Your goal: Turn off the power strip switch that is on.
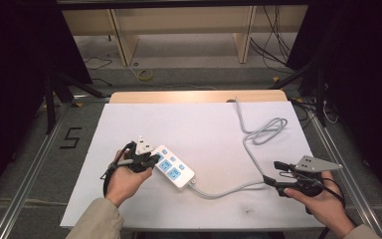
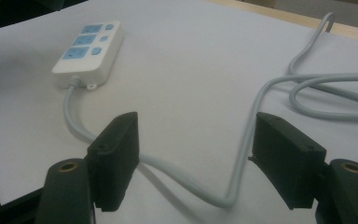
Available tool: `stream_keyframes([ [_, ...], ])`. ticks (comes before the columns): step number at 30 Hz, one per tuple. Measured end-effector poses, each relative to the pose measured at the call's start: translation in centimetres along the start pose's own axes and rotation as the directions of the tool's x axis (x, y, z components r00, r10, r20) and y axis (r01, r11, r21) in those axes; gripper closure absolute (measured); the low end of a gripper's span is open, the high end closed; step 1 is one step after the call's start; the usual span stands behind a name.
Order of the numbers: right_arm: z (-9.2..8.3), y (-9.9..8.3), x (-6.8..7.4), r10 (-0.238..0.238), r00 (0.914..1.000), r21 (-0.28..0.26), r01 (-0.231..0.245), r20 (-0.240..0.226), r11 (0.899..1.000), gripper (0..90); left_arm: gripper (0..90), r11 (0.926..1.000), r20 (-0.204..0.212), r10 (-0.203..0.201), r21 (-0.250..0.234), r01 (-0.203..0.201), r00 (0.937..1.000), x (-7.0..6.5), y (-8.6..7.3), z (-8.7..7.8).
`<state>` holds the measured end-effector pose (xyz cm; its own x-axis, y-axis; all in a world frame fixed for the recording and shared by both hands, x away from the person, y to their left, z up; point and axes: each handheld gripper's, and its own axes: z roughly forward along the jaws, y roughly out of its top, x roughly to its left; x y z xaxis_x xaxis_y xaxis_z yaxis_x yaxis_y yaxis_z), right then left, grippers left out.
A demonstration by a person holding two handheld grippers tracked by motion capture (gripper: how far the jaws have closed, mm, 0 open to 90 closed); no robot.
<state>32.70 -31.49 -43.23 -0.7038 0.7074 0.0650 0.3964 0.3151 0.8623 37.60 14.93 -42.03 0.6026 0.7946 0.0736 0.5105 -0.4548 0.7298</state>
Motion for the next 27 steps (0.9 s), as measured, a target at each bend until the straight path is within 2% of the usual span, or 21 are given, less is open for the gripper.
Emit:
stream_keyframes([
  [27,-0.3,-0.3,0.0,0.012,0.9999,0.009,-0.012,0.003,1.0,31.8,89.8,0.999,-0.003,0.017,0.041,-0.017,0.9998,0.3,1.3,1.6],
])
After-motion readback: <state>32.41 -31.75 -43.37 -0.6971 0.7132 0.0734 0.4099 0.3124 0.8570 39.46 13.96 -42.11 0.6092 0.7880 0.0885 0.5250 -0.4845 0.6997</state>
